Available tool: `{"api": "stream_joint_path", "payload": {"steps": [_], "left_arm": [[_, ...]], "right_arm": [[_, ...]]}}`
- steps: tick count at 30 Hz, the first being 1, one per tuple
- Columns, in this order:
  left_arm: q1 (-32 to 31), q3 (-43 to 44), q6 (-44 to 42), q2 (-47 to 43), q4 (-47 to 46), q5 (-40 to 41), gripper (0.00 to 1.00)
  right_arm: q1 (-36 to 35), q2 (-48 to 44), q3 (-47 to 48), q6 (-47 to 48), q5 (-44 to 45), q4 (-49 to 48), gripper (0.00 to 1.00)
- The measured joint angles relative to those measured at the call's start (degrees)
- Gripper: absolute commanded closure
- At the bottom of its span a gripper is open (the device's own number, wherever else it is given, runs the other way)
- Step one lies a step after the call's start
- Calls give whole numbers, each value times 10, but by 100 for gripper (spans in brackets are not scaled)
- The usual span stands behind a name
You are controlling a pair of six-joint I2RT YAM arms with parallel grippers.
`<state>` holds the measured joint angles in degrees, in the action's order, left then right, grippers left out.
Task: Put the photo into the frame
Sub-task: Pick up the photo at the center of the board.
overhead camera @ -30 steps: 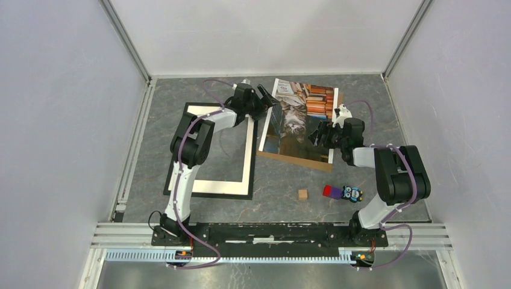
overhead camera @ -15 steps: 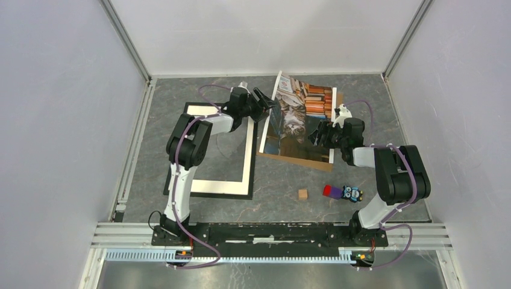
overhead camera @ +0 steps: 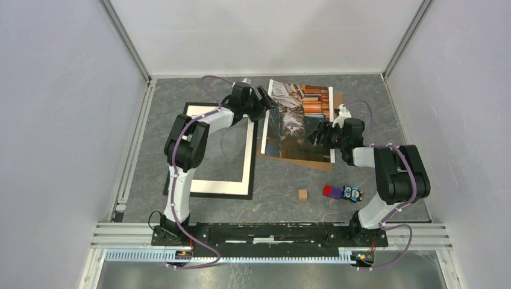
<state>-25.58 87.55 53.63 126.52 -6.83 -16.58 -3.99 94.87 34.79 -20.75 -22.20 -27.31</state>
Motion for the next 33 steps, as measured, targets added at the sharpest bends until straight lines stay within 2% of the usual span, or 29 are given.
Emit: {"api": "stream_joint_path", "payload": {"steps": [8,10,15,21,28,33], "left_arm": [[1,107,-65,39,92,31,4],[1,125,-71,51,108,40,1],[1,149,-81,77,138,55,1],[3,155,-78,82,136,33,11],[19,107,-10,85,44,-61,29],[24,89,19,85,2,-94,44]], "right_arm": [[0,1,0,0,-2,-2,17],[0,2,0,0,-3,-2,17],[0,2,0,0,-5,-4,17],[0,3,0,0,-6,-4,17],[0,5,0,-2,-12,-9,16],[0,5,0,-5,-13,-9,16]]}}
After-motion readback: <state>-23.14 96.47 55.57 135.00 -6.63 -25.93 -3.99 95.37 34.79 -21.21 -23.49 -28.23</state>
